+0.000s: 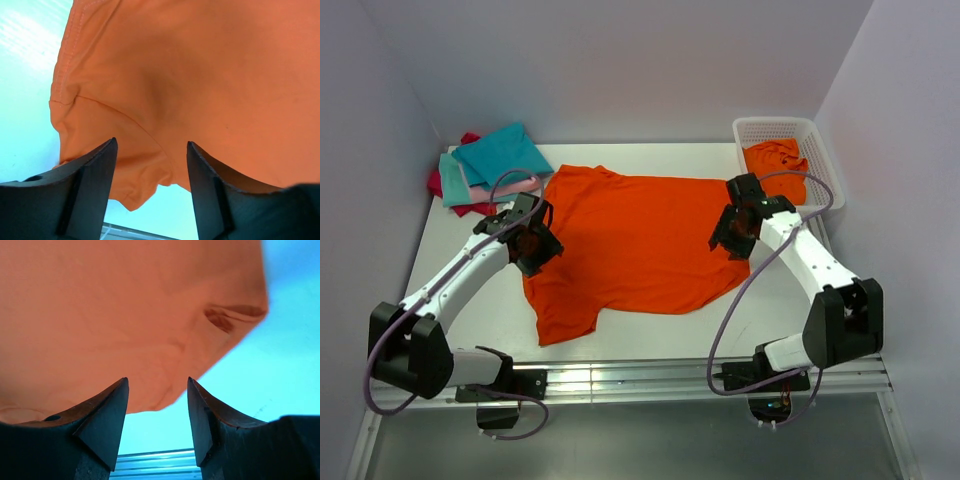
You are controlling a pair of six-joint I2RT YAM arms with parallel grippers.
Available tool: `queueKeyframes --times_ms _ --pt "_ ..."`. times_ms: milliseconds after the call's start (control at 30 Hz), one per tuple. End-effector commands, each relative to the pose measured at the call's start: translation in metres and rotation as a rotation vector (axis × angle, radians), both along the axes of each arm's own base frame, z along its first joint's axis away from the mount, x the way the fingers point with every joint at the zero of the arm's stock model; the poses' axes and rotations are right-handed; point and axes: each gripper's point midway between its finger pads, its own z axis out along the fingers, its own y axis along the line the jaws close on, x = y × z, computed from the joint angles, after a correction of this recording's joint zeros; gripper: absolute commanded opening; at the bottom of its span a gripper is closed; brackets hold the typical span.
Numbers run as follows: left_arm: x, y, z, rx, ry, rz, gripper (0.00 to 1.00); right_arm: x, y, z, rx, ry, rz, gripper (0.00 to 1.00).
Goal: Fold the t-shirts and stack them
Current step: Flatten the tshirt out
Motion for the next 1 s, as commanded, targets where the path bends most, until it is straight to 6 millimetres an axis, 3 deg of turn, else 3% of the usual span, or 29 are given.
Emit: queueKeyframes --times_ms 0,100,233,633,967 --pt "0.008 -0.002 -0.001 0.021 0.004 -0.026 0.61 -0.030 -0.020 -0.010 -0.081 0.061 -0.029 0.57" --pt "0.010 -0.005 -0.003 0.014 0.002 -0.039 0.60 -0.051 -0.028 -0.033 -0.103 0.109 -0.040 0.56" --pt "0.009 -0.006 -0.006 0.012 0.006 -0.056 0.57 -0.051 -0.032 -0.046 -0.113 0.119 -0.058 0.52" --pt "0.005 -0.003 -0.010 0.032 0.007 -0.092 0.53 -0.019 -0.044 -0.054 -0.172 0.128 -0.096 0.45" --pt "0.013 0.002 -0.009 0.043 0.000 -0.112 0.53 -0.011 -0.045 -0.069 -0.177 0.164 -0.109 0.45"
